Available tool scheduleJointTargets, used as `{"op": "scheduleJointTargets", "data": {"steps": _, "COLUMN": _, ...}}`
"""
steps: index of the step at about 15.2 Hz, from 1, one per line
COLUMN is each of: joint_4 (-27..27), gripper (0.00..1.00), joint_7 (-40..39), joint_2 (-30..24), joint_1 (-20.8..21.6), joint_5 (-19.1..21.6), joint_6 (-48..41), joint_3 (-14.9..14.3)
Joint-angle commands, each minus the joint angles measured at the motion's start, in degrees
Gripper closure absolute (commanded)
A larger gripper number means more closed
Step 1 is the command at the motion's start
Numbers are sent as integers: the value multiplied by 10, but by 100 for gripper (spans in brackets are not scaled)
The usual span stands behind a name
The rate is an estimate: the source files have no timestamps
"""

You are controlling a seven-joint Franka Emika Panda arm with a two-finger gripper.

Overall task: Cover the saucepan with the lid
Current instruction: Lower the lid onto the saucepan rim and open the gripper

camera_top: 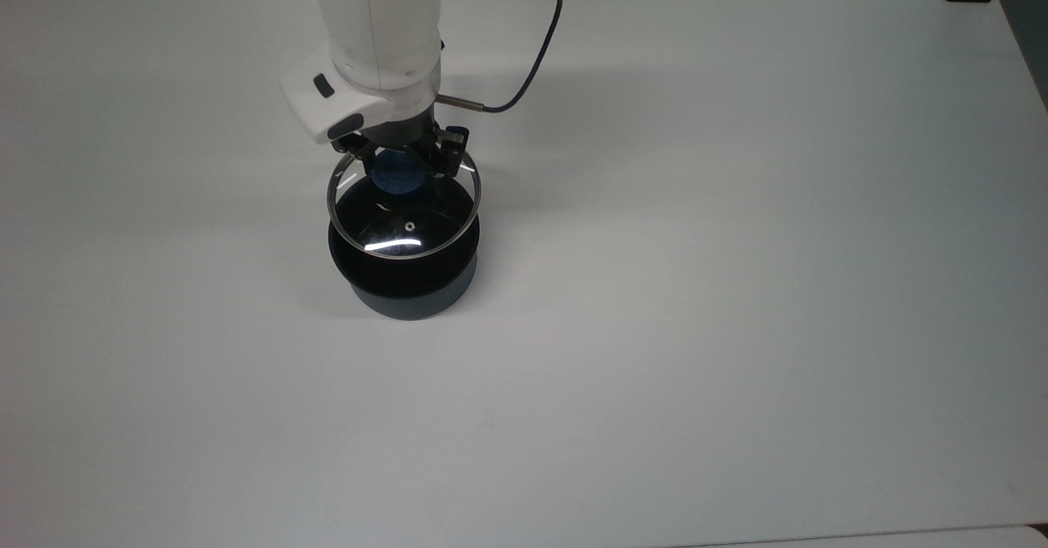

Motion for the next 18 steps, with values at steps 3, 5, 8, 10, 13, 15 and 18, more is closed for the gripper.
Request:
{"op": "scheduleJointTargets", "data": {"steps": 3, "joint_4": 30, "gripper": 53, "joint_7": 17, "joint_2": 28, "joint_1": -4, "joint_5": 1, "joint_6": -14, "joint_3": 2}}
{"op": "scheduleJointTargets", "data": {"steps": 5, "joint_4": 38, "gripper": 54, "joint_7": 23, "joint_2": 31, "joint_1": -4, "joint_5": 1, "joint_6": -14, "joint_3": 2}}
{"op": "scheduleJointTargets", "data": {"steps": 8, "joint_4": 40, "gripper": 54, "joint_7": 46, "joint_2": 38, "joint_1": -4, "joint_5": 1, "joint_6": 7, "joint_3": 2}}
{"op": "scheduleJointTargets", "data": {"steps": 10, "joint_4": 40, "gripper": 54, "joint_7": 55, "joint_2": 39, "joint_1": -4, "joint_5": 1, "joint_6": 18, "joint_3": 2}}
{"op": "scheduleJointTargets", "data": {"steps": 13, "joint_4": 46, "gripper": 54, "joint_7": 62, "joint_2": 39, "joint_1": -4, "joint_5": 2, "joint_6": 20, "joint_3": 2}}
{"op": "scheduleJointTargets", "data": {"steps": 15, "joint_4": 51, "gripper": 54, "joint_7": 63, "joint_2": 48, "joint_1": -4, "joint_5": 3, "joint_6": 19, "joint_3": 2}}
{"op": "scheduleJointTargets", "data": {"steps": 18, "joint_4": 58, "gripper": 54, "joint_7": 72, "joint_2": 52, "joint_1": -4, "joint_5": 2, "joint_6": 22, "joint_3": 2}}
